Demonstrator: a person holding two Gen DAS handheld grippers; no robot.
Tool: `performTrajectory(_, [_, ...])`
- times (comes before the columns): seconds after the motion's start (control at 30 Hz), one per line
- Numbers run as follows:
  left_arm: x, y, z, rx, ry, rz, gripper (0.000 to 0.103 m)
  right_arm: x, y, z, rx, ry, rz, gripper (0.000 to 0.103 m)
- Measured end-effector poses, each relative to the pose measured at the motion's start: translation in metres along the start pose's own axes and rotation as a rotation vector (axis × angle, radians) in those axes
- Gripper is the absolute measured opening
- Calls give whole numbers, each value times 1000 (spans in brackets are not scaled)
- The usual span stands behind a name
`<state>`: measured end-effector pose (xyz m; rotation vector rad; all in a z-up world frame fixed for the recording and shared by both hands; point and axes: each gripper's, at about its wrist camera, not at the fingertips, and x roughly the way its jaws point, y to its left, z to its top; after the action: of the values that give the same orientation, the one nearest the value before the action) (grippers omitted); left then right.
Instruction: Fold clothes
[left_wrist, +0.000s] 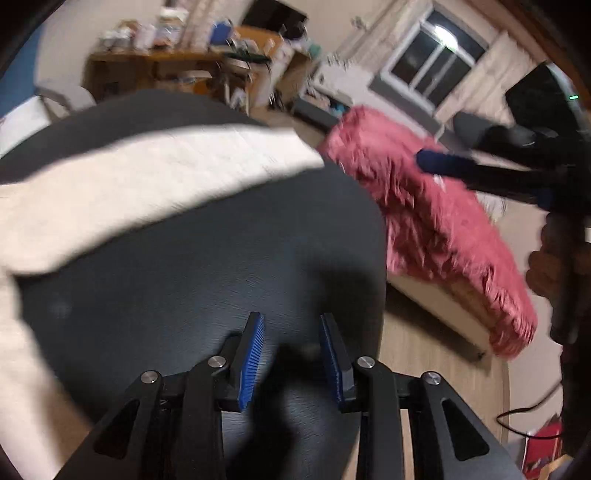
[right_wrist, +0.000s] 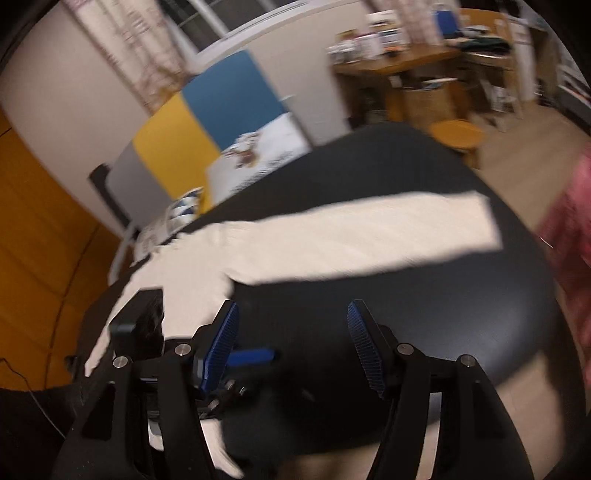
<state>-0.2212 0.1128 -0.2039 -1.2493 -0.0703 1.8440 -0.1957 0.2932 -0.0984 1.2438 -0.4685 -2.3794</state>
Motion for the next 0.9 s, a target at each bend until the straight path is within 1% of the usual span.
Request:
performTrajectory(0.03, [9,-11,0,26,37,-35,31,-7,-7,-8,20,-6,-10,65])
performTrajectory(0.07, [8,-25,-10,83,76,-100,31,-15,-13,-15,39,-12,-20,65])
performTrajectory(0.1, [-1,-41,-21,144,89,-144,30,-20,-19,-19,47,-18,-28,65])
performTrajectory(0.13, [-16,-50,-34,170,89,-210,30,-26,-24,-24,55,-24,-35,65])
performTrajectory(0.17, [-30,-48,-42,149,78,-240,30,-30,-27,-26,57,-33,-36,65])
performTrajectory(0.27, [-77,-13,-71,31,-1,-56,30,-38,-32,-30,56,-61,-25,65])
performTrajectory(0.4, [-140,33,-110,-126,-105,189,30,-13,-15,-18,-2,-51,2,66])
performTrajectory(0.43, [-155,45,-120,-166,-131,250,29,0,-5,-16,-30,-27,8,66])
performTrajectory(0.47, [-171,57,-130,-205,-157,311,29,15,9,-17,-72,18,26,66])
performTrajectory(0.5, [-186,68,-139,-244,-183,372,29,33,25,-20,-124,84,43,66])
performTrajectory(0.57, [-218,91,-159,-323,-234,495,29,61,54,-32,-217,187,52,66])
performTrajectory(0.63, [-249,114,-178,-401,-286,618,29,77,66,-49,-243,267,57,66])
performTrajectory(0.67, [-265,126,-188,-441,-312,679,29,80,64,-55,-225,284,44,66])
performTrajectory(0.7, [-280,138,-198,-480,-338,740,29,84,61,-63,-214,313,5,66])
performTrajectory(0.77, [-311,161,-217,-559,-389,863,29,87,60,-73,-224,360,-91,66])
performTrajectory(0.8, [-325,169,-223,-580,-407,913,29,87,62,-76,-239,380,-144,66])
performTrajectory(0.83, [-330,170,-218,-554,-398,936,29,88,63,-79,-253,400,-198,66])
performTrajectory(0.87, [-327,170,-216,-525,-369,955,29,88,68,-80,-273,415,-238,66])
performTrajectory(0.9, [-311,167,-209,-498,-326,968,29,91,86,-75,-310,408,-222,66])
